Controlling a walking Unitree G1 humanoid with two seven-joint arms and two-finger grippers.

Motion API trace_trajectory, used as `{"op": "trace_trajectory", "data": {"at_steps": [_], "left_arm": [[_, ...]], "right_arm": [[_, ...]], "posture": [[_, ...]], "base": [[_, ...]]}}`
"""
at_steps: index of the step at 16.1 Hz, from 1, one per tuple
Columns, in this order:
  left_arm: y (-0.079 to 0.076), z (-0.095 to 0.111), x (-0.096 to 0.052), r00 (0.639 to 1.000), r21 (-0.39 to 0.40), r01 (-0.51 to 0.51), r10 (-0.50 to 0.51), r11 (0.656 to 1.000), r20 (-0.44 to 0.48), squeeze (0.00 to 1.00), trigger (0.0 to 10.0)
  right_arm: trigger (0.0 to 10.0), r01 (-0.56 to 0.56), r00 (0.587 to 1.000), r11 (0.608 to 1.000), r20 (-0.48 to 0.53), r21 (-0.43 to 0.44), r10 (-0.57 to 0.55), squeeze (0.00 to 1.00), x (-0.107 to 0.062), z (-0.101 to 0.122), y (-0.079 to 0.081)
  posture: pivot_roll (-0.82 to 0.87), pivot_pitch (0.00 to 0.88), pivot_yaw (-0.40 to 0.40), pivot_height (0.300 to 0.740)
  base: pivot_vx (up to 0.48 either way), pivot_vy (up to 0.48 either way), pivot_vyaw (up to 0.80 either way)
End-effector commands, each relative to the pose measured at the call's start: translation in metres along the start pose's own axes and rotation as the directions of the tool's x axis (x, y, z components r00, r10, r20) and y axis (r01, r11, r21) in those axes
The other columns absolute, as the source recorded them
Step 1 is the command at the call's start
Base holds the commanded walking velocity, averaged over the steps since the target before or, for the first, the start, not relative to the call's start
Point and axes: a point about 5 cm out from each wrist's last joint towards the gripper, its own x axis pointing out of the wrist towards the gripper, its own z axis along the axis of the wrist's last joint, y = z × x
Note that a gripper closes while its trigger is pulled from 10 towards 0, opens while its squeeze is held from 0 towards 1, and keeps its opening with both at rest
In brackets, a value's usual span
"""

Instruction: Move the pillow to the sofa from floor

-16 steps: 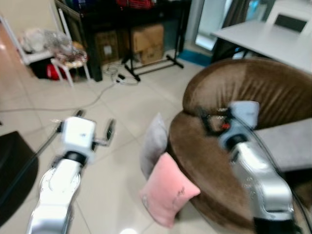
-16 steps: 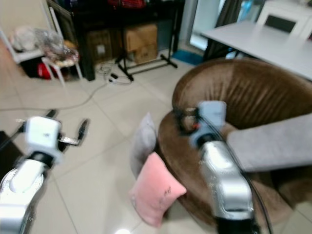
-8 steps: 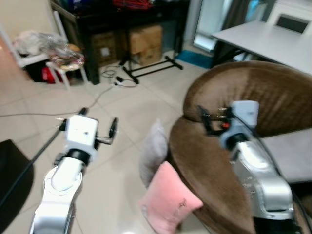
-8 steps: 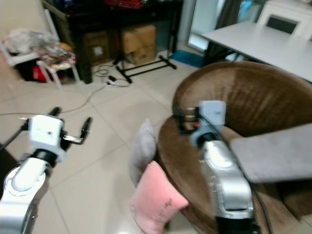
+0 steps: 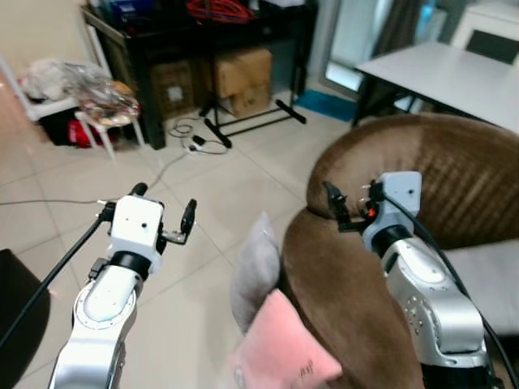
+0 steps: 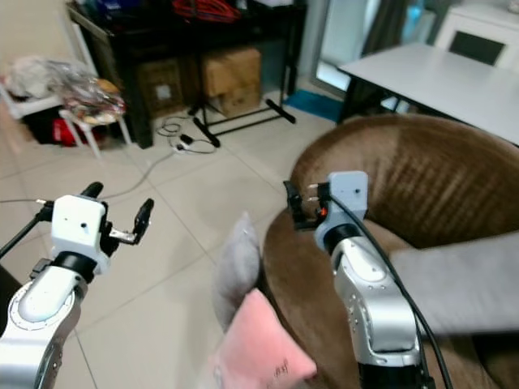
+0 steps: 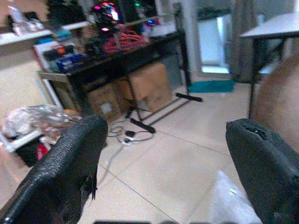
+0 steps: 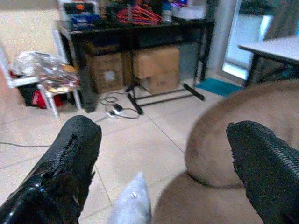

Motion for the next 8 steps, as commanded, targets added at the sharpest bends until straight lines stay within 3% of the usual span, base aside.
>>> {"op": "trace_trajectory", "data": {"at_steps": [1, 2, 8], "left_arm": [[0.006, 0.002, 0.001, 0.999, 0.015, -0.046, 0.046, 0.999, 0.013, 0.08, 10.0], [0.007, 0.004, 0.002, 0.998, 0.016, -0.064, 0.064, 0.998, 0.021, 0.01, 10.0], [0.019, 0.013, -0.003, 0.990, 0.055, -0.135, 0.132, 0.989, 0.058, 0.00, 10.0]], "right_arm": [[10.0, -0.030, 1.000, 1.000, 0.004, 0.003, 0.030, 0.00, 0.004, 0.003, 0.005], [10.0, -0.032, 0.999, 0.999, 0.008, -0.004, 0.032, 0.00, 0.006, 0.006, 0.004], [10.0, -0.028, 0.998, 0.999, 0.051, -0.032, 0.029, 0.00, 0.005, 0.020, 0.003]], "posture": [[-0.06, 0.000, -0.051, 0.740], [-0.06, 0.000, -0.053, 0.740], [-0.06, 0.000, -0.044, 0.715]], "base": [[0.000, 0.000, 0.00], [0.000, 0.000, 0.00], [0.000, 0.000, 0.00]]}}
